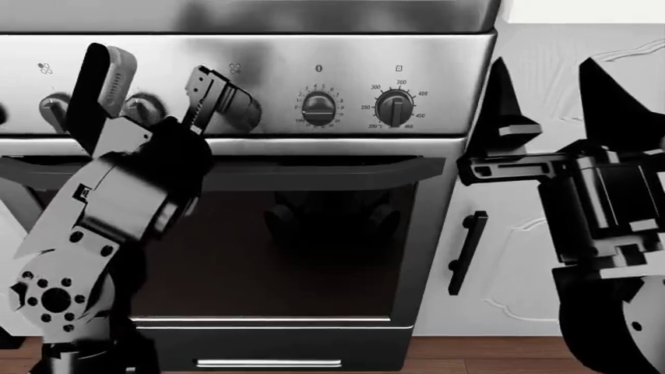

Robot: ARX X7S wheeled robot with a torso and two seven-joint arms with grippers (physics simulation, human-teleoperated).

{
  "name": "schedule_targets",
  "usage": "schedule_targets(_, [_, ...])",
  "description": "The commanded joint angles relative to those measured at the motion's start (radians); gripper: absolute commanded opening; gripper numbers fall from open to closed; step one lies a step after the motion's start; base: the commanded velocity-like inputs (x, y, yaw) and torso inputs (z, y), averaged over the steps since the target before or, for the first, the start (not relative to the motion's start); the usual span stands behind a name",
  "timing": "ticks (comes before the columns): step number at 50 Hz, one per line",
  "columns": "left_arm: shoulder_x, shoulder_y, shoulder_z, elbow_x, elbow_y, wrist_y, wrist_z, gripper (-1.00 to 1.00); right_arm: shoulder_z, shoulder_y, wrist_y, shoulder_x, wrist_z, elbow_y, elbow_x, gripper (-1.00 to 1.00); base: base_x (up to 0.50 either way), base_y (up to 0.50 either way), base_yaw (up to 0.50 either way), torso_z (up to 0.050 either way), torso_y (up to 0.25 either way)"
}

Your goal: Frozen meat rests on a plate on the counter. Retrieve the meat and place it in a pot on a burner. Then turn the burner on.

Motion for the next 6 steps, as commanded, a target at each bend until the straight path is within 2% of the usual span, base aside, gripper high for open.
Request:
schedule_targets(1, [-0.011, 0.019, -0.024, -0.029, 0.108, 0.005, -0.131, 1.00, 0.012, -0.011, -0.009, 0.008, 0.006, -0.018, 0.007, 1.00, 0.00, 0.00, 0.00, 0.000, 0.000])
schedule_targets(6, [-0.015, 0.011, -0.030, -0.057, 0.153, 0.007, -0.168, 1.00, 0.014, -0.010, -0.009, 0.009, 0.009, -0.025, 0.008, 1.00, 0.00, 0.00, 0.00, 0.000, 0.000])
